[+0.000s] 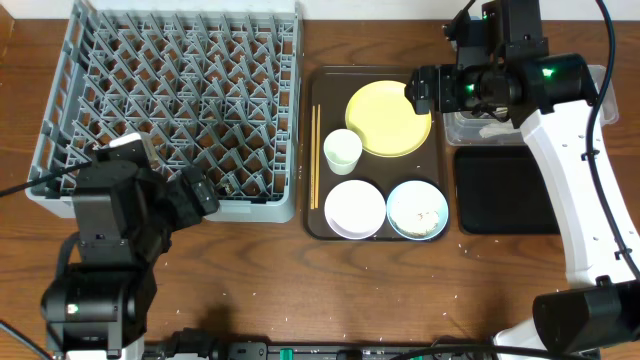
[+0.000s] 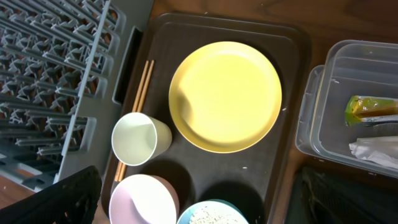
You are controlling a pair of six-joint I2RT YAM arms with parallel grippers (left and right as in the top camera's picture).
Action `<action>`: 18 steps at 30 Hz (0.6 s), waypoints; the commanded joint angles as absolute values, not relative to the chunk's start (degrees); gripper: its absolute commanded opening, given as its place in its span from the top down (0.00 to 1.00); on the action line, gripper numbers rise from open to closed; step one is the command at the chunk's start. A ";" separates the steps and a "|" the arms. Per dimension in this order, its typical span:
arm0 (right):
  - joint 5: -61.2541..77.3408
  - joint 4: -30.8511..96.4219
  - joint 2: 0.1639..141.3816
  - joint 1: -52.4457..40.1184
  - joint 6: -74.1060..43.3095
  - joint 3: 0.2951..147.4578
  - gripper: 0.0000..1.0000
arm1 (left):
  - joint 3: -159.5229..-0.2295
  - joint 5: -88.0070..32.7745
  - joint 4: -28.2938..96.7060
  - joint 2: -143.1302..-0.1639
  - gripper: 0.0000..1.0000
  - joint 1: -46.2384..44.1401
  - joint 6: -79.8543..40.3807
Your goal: Sort waste into correct bins and load items into the dishwasher
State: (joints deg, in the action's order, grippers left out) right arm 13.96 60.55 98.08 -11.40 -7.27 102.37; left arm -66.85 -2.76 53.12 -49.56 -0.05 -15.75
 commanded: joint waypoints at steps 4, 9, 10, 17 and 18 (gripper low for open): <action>14.44 60.64 98.15 -11.66 -6.76 102.37 0.01 | -72.51 -4.14 56.21 -52.93 0.09 0.12 -17.87; 14.41 60.69 98.15 -11.66 -6.76 102.37 0.01 | -76.23 -4.10 59.16 -55.53 0.15 -2.00 -18.35; 14.41 60.66 98.15 -11.66 -6.76 102.37 0.01 | -77.14 -4.08 59.55 -55.90 0.15 -2.74 -18.33; 14.41 60.69 98.15 -11.66 -6.76 102.37 0.01 | -83.00 -1.91 59.81 -58.08 0.15 -8.56 -18.31; 14.41 60.69 98.15 -11.66 -6.76 102.37 0.01 | -83.05 -1.69 59.70 -58.37 0.15 -8.99 -18.33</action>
State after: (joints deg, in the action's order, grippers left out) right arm 13.98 60.62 98.08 -11.40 -7.16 102.37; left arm -81.21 -3.36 59.75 -57.39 -7.35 -18.04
